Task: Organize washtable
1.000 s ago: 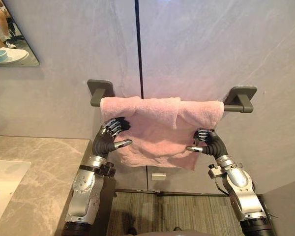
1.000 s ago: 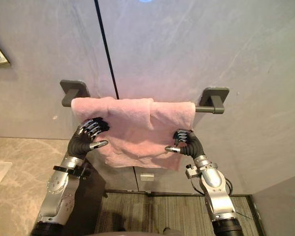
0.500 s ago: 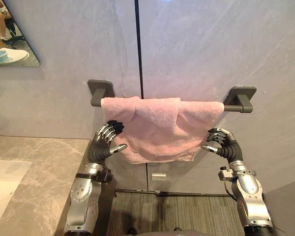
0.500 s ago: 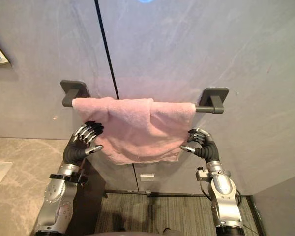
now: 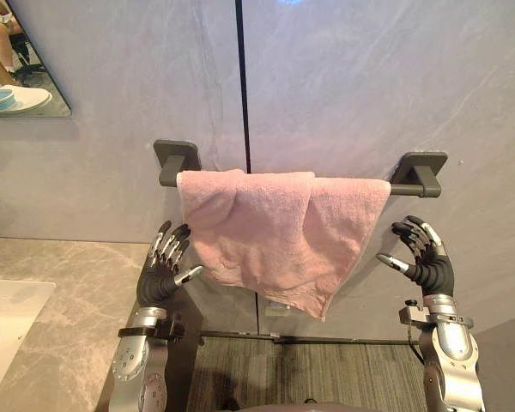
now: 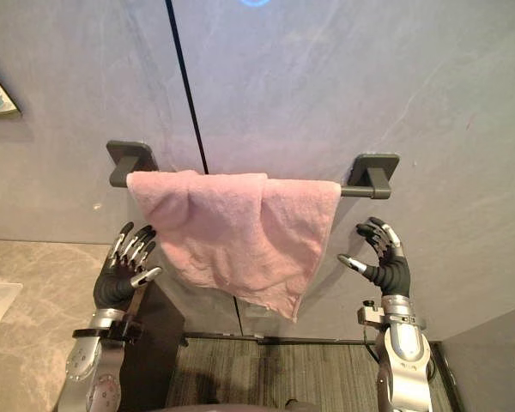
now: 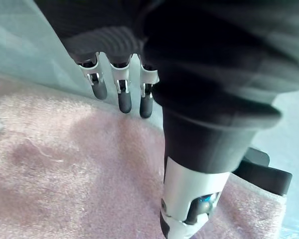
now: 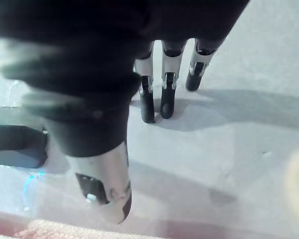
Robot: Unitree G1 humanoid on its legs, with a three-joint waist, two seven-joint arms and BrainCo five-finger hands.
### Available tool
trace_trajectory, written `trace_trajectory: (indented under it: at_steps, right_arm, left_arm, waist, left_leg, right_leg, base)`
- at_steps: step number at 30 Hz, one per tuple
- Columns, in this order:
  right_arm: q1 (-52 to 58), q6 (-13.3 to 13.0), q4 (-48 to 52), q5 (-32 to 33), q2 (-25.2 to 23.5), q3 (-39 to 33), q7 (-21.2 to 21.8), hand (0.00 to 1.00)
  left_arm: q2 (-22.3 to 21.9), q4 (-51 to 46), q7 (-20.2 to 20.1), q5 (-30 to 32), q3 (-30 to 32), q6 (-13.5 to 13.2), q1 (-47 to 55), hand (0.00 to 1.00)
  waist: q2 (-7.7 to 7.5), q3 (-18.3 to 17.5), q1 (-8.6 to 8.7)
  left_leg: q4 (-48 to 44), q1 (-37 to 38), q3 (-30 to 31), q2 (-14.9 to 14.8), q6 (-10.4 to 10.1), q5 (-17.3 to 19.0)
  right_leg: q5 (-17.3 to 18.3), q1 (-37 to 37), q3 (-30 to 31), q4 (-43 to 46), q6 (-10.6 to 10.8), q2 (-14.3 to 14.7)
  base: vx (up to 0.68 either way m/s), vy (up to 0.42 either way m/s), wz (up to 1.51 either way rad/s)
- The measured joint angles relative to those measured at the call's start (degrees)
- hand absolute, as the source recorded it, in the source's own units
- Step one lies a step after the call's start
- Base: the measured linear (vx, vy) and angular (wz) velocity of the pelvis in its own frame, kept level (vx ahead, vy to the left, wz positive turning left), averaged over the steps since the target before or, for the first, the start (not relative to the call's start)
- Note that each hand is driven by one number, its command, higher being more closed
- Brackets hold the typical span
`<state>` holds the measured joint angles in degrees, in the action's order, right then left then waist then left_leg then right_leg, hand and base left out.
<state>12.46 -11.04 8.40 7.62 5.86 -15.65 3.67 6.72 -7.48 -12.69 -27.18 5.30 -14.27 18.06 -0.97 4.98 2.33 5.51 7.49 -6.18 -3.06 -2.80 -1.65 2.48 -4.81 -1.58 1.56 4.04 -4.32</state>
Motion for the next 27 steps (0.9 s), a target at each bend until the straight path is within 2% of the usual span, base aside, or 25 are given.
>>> trace_trajectory:
  at_steps: [4,9,15,17,20,27]
  right_arm:
    - [3.2,0.0,0.1,-0.1,-1.0,-0.1,0.0,0.00]
    - [6.6,0.2,0.1,-1.6,-2.2,0.4,0.0,0.00]
    - [9.1,0.3,-1.0,-3.8,-2.4,3.9,0.0,0.00]
    - [9.5,0.3,-4.1,-4.7,-2.4,5.1,0.0,0.00]
    - [9.3,1.3,-14.8,-6.4,-2.2,6.7,-0.1,0.00]
    - [7.4,3.0,-32.0,-7.3,-2.3,9.4,-0.3,0.00]
  left_arm:
    - [-2.0,0.0,-1.1,-1.5,0.1,0.2,2.3,0.00]
    - [-2.3,0.6,-1.1,-1.0,0.0,0.4,5.8,0.00]
    - [-2.4,10.6,-0.9,5.2,0.0,1.7,5.7,0.00]
    - [-2.9,13.8,-0.6,6.9,0.0,2.1,5.6,0.00]
    - [-3.6,20.7,1.6,10.4,-0.1,2.6,4.8,0.00]
    - [-3.5,36.2,5.6,15.3,-0.1,2.8,1.4,0.00]
  waist:
    - [0.08,-0.1,-0.11]
    - [0.12,-0.2,-0.18]
    - [0.20,-0.5,-0.72]
    - [0.26,-1.1,-0.93]
    - [0.42,-2.1,-1.64]
    - [0.80,-2.5,-1.81]
  left_leg:
    - [0.0,-0.6,-0.1,0.0,0.0,0.1]
    - [-0.1,-0.5,-0.9,-0.6,-0.2,0.4]
    - [0.0,-0.1,-2.6,-1.0,-0.1,1.4]
    - [0.0,-0.1,-2.8,-1.0,-0.3,1.7]
    - [-0.1,0.6,-3.4,-0.9,-0.3,1.5]
    - [-0.1,0.5,-3.4,-1.0,-0.3,1.5]
  right_leg:
    - [0.0,0.2,0.0,-0.2,0.0,0.0]
    - [0.0,0.2,0.3,-0.3,0.0,0.1]
    - [0.1,0.1,0.8,-0.1,0.1,0.1]
    - [0.1,0.1,0.9,-0.1,0.1,0.1]
    - [0.7,0.0,1.3,0.6,0.3,0.1]
    - [1.0,0.3,1.2,0.9,0.1,0.1]
  base:
    - [0.00,0.000,0.00]
    - [0.00,0.000,-0.04]
    - [-0.02,-0.003,-0.09]
    - [0.00,-0.002,-0.05]
    - [0.02,-0.003,-0.06]
    - [0.00,-0.001,-0.01]
